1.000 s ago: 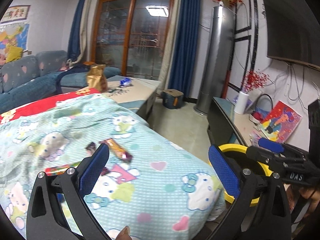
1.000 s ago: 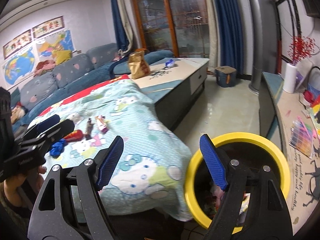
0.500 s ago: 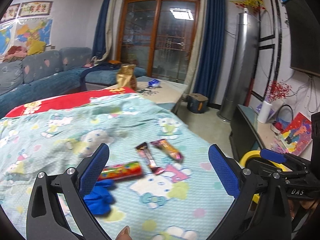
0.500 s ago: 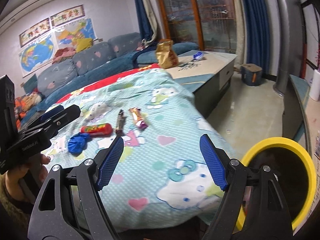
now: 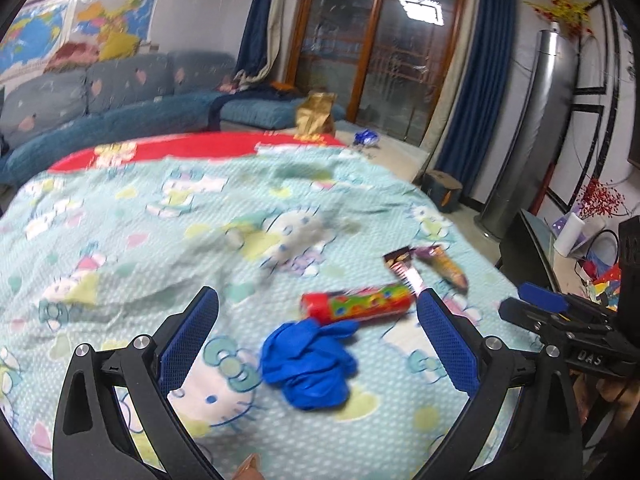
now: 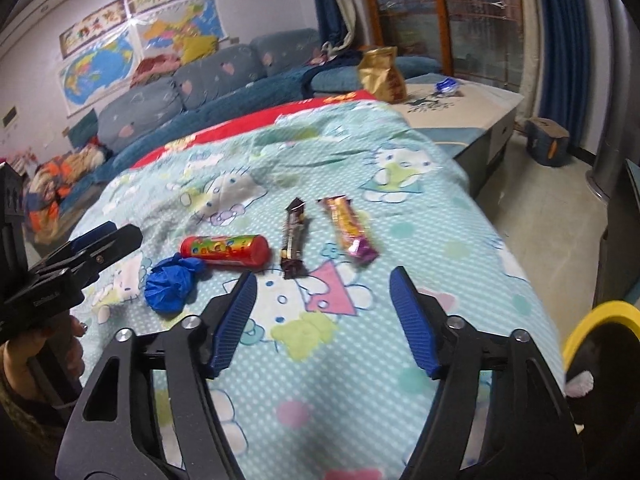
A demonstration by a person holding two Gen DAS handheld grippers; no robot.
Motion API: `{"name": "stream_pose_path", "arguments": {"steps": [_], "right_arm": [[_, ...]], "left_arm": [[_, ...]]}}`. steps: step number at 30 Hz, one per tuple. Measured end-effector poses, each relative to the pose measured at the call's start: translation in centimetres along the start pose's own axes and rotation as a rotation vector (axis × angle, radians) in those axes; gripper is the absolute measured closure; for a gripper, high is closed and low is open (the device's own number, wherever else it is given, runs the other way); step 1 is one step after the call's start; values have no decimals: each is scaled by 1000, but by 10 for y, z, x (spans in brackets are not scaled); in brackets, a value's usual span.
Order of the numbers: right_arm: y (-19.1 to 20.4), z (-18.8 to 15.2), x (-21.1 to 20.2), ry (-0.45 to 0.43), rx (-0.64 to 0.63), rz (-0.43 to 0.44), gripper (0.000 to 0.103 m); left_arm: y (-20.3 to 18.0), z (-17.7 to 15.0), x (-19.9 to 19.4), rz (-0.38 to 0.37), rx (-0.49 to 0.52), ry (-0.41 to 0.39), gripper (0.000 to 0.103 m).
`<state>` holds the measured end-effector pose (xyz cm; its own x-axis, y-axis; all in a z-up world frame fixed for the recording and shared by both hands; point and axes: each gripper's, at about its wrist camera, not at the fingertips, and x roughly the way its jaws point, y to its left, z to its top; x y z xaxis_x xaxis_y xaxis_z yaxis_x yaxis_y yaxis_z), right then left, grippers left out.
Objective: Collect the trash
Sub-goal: 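Move both open tools back from the bin to the items on the bed, then grasp the chocolate bar with the right tool while the left tool grasps the blue glove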
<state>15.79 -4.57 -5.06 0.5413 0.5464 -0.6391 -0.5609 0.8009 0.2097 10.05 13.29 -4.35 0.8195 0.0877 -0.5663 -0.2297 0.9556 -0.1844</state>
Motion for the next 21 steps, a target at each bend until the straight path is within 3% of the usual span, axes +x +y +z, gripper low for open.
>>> {"name": "stream_pose_path", "arguments": {"steps": [8,13,18,20,21], "right_arm": [[19,9,43,84,-51,19,65],[27,12,64,126,-86,2,70],[29,10,80,164,-99,-5,76],[28,8,84,176,-96,-6,87],[27,7,84,179,-92,-3,87]], "left_arm": [[16,-15,15,-44,-49,88,7],[10,-21,25,-65,-39,123,8],[7,-29,34,-58,-35,167,21],[6,-31,36,-53,-32,180,25],[5,-32,37,-53,-28,182,28]]}}
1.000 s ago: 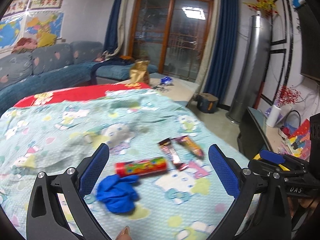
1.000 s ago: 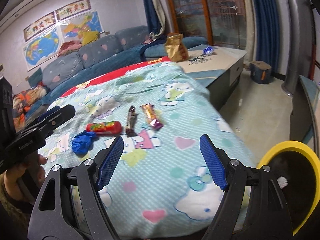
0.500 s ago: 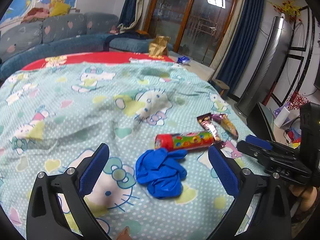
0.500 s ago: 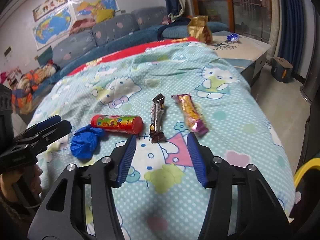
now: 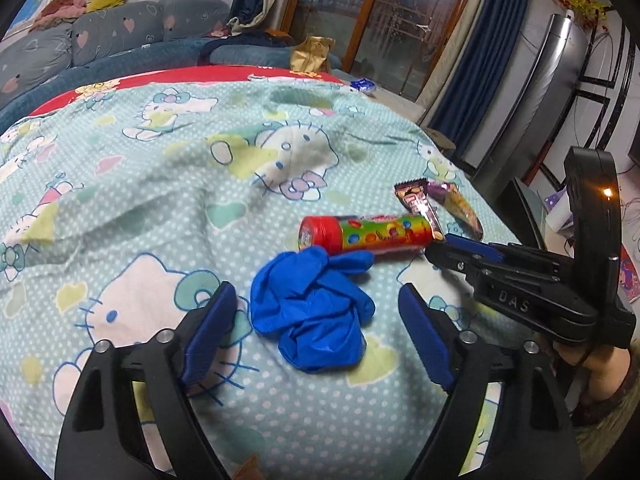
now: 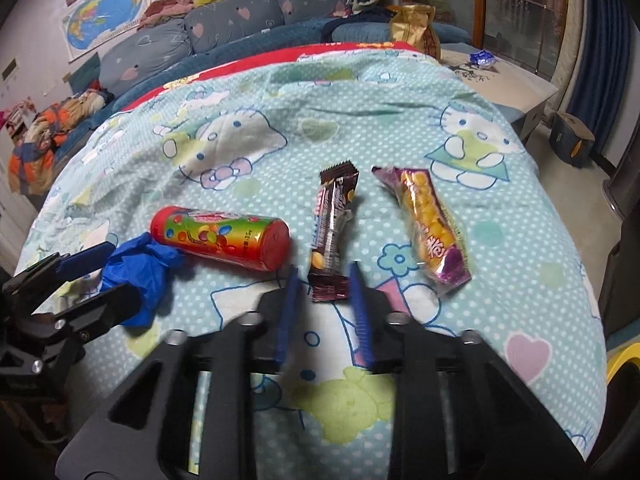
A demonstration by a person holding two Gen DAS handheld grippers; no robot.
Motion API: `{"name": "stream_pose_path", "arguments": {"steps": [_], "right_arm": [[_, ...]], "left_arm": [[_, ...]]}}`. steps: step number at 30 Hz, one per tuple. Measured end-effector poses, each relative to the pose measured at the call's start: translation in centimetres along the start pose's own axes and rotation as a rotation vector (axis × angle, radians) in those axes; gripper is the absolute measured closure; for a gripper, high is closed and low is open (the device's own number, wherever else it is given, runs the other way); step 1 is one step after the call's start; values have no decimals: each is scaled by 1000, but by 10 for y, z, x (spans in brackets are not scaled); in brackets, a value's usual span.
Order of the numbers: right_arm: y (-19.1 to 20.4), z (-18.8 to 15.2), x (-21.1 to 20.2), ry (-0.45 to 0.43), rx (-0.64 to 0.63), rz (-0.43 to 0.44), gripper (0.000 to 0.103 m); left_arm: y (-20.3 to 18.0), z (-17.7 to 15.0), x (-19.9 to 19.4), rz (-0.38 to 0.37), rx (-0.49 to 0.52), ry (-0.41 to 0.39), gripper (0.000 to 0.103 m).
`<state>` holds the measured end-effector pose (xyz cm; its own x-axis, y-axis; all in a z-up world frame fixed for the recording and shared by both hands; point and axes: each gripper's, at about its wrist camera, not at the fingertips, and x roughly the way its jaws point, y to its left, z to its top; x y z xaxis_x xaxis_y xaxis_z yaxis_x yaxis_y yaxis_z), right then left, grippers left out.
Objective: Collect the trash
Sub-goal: 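Grasp the chocolate bar with the right tool while the left tool grasps the blue glove, then carry the chocolate bar with the right tool while the left tool carries the blue glove to the bin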
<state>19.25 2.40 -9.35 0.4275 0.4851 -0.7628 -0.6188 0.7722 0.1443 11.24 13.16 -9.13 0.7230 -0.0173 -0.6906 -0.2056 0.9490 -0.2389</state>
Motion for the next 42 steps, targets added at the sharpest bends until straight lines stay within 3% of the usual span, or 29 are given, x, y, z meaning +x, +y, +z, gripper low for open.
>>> {"name": "stream_pose_path", "arguments": {"steps": [9,13,27,42], "right_arm": [[-3,-21,-17,-23,29,38,88],[-3,-34,-30,-31,42,55,88],[-15,-58,-84,-113,83,64,89],[-37,-65,-122,-176,95,4,89]], "left_arm": [[-13,-10,7,-14,41,47,71],[-24,-15,7,-49,66,54,77],[-63,-16,-8,-145,117,11,81],[-98,-10,-22,-215,165,-23,81]]}}
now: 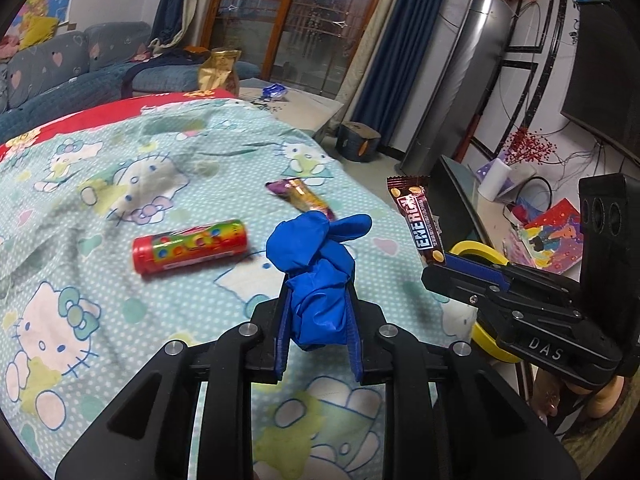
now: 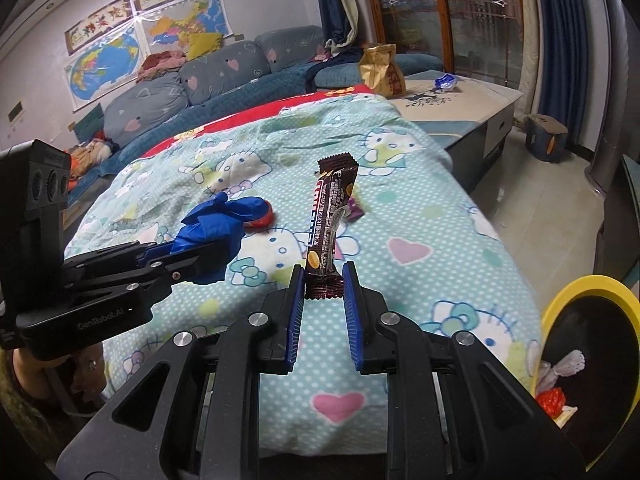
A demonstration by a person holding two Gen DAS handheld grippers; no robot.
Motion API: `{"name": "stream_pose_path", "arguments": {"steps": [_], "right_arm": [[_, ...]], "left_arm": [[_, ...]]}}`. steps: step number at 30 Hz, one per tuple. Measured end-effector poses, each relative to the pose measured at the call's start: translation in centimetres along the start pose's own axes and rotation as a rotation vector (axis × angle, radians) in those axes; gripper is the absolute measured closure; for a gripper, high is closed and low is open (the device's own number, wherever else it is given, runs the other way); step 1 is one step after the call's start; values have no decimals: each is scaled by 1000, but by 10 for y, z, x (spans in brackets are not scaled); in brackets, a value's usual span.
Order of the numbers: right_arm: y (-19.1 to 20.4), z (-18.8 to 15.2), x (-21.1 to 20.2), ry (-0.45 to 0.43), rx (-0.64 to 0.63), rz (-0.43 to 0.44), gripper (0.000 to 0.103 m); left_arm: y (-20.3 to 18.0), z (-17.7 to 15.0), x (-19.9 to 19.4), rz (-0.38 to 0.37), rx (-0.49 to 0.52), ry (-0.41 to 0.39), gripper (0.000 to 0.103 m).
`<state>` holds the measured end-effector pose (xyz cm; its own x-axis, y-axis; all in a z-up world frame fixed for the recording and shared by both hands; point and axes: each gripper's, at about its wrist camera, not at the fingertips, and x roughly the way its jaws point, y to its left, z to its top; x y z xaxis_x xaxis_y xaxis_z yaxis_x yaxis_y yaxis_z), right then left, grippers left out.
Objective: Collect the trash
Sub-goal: 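Carry the chocolate bar with the right tool while the left tool carries the blue glove to the bin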
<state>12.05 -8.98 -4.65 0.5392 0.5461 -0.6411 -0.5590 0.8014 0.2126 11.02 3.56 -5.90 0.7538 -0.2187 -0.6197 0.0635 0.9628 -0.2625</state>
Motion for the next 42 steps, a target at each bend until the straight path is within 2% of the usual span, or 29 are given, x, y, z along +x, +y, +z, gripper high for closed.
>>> {"name": "stream_pose_path", "arguments": {"steps": [23,42], "right_arm": [[-63,-9,-52,-66,88,-120,89],[-111,-27,-84,-91,170,-217,89]], "left_arm": [[-78,8,13,-113,135,-8,81],[-135,1,24,-198,239,3,81]]}}
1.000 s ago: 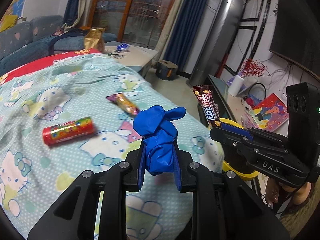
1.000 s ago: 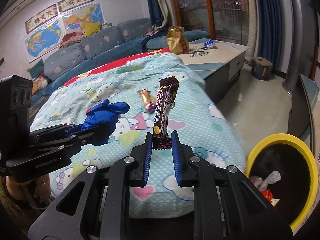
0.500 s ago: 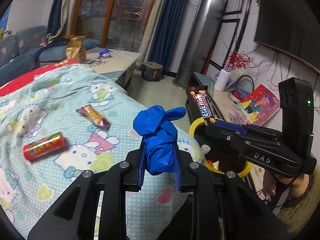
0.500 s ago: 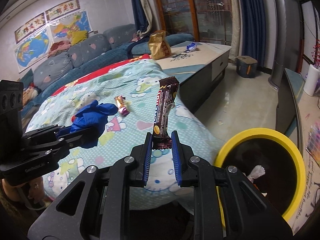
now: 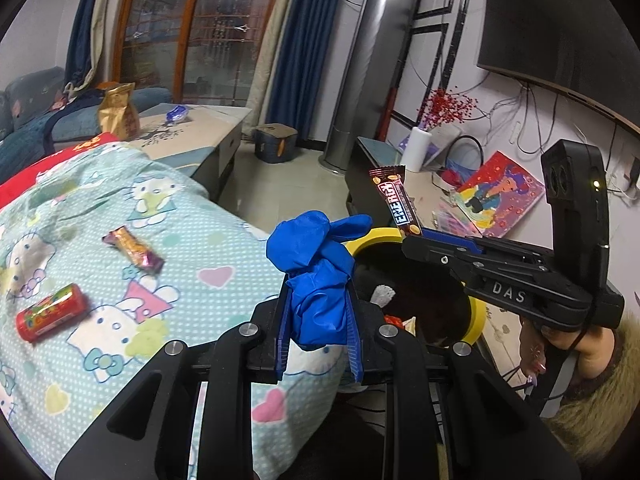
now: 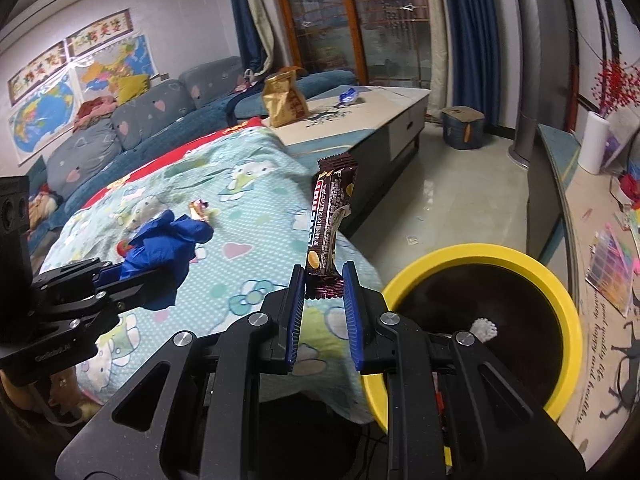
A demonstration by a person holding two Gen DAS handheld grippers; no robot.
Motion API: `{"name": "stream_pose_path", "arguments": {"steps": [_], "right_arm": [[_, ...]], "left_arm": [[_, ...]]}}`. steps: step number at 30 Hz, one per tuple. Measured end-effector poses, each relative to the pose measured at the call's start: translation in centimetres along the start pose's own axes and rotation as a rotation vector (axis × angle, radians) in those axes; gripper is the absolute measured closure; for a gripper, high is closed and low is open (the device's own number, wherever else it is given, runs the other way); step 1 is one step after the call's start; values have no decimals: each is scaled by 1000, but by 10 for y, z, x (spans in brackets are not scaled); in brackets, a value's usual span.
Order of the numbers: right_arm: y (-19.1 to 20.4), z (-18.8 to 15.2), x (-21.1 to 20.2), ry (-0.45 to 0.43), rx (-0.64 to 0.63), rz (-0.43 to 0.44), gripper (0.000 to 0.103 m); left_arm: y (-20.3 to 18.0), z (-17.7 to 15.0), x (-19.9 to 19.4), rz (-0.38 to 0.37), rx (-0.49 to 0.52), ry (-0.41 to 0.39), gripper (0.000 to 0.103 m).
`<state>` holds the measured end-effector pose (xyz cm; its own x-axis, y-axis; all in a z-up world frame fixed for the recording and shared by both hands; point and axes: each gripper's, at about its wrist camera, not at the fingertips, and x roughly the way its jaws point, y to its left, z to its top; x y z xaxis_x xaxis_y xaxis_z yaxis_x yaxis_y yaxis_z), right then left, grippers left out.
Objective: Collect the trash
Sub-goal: 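Carry the chocolate bar with the right tool while the left tool carries the blue glove to the bin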
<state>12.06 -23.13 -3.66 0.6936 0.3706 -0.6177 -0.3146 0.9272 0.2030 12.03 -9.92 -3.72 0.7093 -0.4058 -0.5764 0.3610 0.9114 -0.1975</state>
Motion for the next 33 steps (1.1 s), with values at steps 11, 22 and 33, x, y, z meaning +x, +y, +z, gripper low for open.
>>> {"name": "stream_pose_path", "arguments": {"steps": [11,22,33], "right_arm": [[-44,-12,-10,7,63,-88,89],[-90,-22,-24,3,151,-180,89],[-129,-29,-31,11,225,-238,89]], "left_arm": [[-28,2,17,-59,49,19,81],[-59,3,40,-116,116,50,81],[-93,-4,66,-159,188,87,81]]}}
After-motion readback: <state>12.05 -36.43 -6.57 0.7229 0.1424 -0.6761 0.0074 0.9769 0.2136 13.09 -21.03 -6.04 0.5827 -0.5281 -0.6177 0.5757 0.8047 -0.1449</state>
